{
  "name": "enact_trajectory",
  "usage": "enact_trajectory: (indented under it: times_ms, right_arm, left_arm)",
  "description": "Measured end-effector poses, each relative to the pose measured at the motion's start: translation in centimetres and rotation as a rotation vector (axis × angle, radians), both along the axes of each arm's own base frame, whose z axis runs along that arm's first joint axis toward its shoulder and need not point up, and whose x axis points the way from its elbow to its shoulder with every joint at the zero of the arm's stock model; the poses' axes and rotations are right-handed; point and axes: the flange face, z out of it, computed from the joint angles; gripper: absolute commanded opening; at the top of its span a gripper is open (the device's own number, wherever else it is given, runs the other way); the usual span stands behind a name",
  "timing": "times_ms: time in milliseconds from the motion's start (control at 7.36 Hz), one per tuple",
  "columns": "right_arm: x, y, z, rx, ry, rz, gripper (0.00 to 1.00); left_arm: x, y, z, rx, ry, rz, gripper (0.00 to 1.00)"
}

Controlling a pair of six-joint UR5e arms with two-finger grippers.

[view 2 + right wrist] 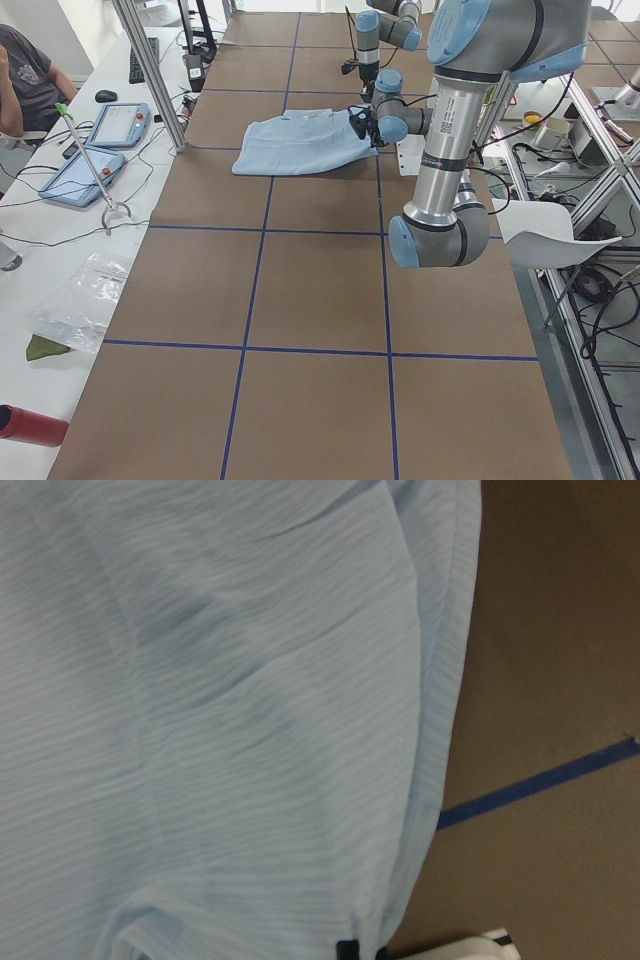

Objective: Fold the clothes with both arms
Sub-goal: 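Lift the near edge with both grippers and fold it away from the robot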

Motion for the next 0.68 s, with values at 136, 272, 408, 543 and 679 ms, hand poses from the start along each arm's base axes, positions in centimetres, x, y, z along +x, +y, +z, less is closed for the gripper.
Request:
enact_trajectory:
  times_ms: [136, 272, 408, 543, 679]
  right_arm:
    - [1.1, 0.8, -0.6, -0.019, -0.025, -0.039, 0.00]
    - [2.1, 1.5, -1.3, -0.035, -0.049, -0.073, 0.00]
    - [3.0, 2.0, -1.8, -0.053, -0.069, -0.107, 0.00]
    - [3.5, 2.2, -2.3, -0.068, -0.085, -0.135, 0.00]
    - [3.6, 2.0, -2.4, -0.074, -0.090, -0.140, 0.00]
  left_arm:
    - [-1.6, 1.9, -1.5, -0.017, -0.007, 0.046, 0.00]
    - [-3.2, 3.3, -2.5, -0.039, -0.017, 0.089, 0.00]
    - [-4.4, 4.2, -3.0, -0.060, -0.027, 0.124, 0.00]
    - [-5.0, 4.6, -3.4, -0.074, -0.029, 0.149, 0.00]
    - [-5.3, 4.8, -3.6, -0.079, -0.028, 0.161, 0.00]
